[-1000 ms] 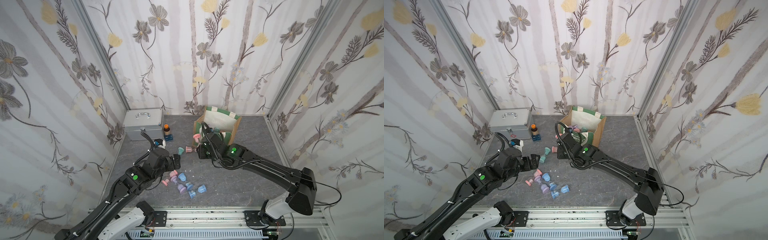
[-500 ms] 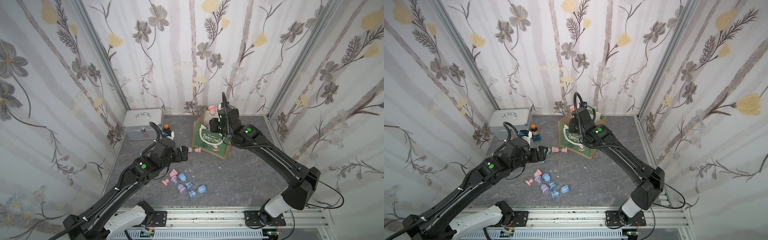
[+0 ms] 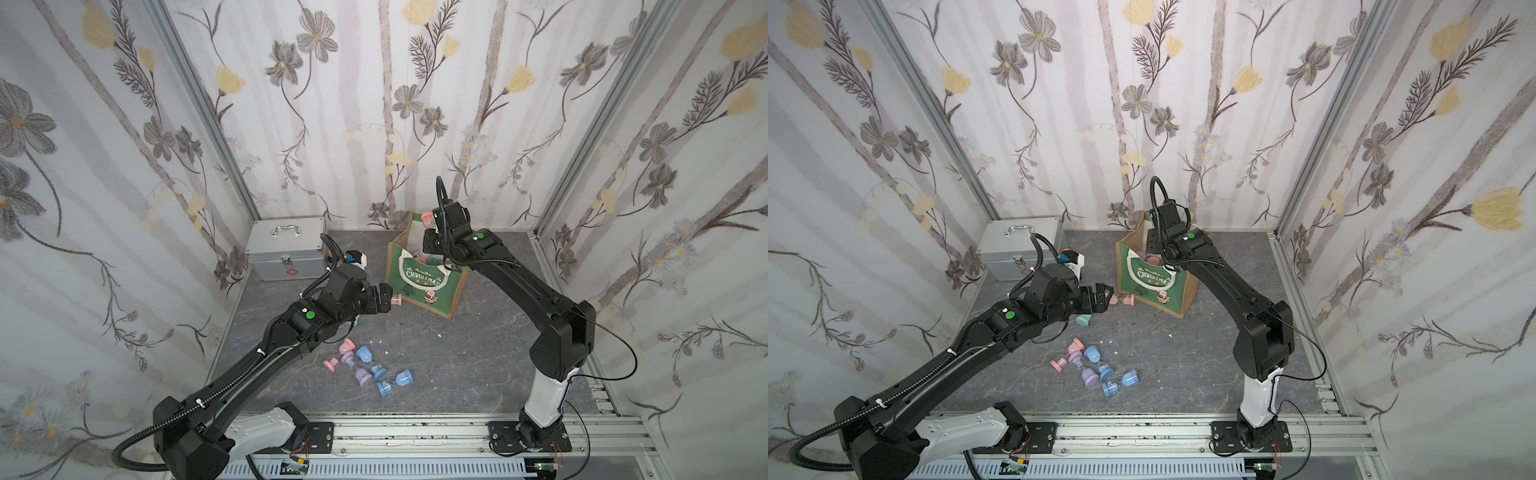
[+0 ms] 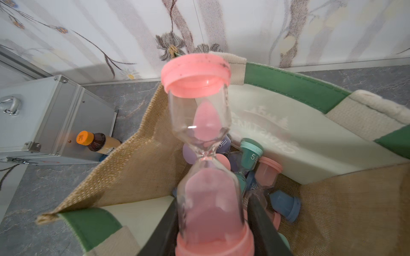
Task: Put the hourglass into the canvas bag
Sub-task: Place the hourglass in the canvas bag.
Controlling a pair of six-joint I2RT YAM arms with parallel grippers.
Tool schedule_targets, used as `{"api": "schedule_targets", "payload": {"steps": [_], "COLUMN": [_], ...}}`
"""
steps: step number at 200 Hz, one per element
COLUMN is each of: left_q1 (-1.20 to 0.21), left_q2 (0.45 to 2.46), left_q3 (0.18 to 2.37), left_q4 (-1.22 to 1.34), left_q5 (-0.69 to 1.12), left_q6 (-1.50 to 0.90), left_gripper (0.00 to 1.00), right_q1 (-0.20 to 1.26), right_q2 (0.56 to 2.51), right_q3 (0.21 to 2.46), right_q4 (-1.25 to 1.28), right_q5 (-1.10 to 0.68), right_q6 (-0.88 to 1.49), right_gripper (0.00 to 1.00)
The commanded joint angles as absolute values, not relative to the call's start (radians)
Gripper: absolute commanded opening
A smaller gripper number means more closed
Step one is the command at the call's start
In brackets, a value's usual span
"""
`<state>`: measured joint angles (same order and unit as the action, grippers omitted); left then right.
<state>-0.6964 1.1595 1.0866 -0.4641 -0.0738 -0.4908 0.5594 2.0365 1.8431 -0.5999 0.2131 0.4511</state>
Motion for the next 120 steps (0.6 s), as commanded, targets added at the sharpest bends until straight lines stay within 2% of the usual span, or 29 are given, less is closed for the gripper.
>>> {"api": "schedule_targets", "payload": {"steps": [1,82,110,120], "left_q1": [-0.695,-0.693,-0.693,-0.693], "left_q2": [1.177,1.195,1.196,1.196], "left_q3": [1.094,1.074,1.068,1.068], "left_q4": [-0.399,-0.387,-0.387,-0.39], "left_q5": [-0.067,-0.09,-0.092,-0.093], "left_q6": [-0.501,-0.508,-0.511,-0.51], "left_gripper": [1.0,1.0,1.0,1.0], "right_q1": [0.541,0.509,0.508,0.508], "right_q2": [2.091,2.299,2.342,2.342], "right_q3": [1.891,2.021,2.021,2.02], "right_q4": [-0.609,-0.641,-0.644,-0.644], "right_q5": [0.148,0.192,0.201,0.202], "right_q6": [0.422,0.388,0.38,0.381], "right_gripper": [0.16,0.18,0.22,0.29]}}
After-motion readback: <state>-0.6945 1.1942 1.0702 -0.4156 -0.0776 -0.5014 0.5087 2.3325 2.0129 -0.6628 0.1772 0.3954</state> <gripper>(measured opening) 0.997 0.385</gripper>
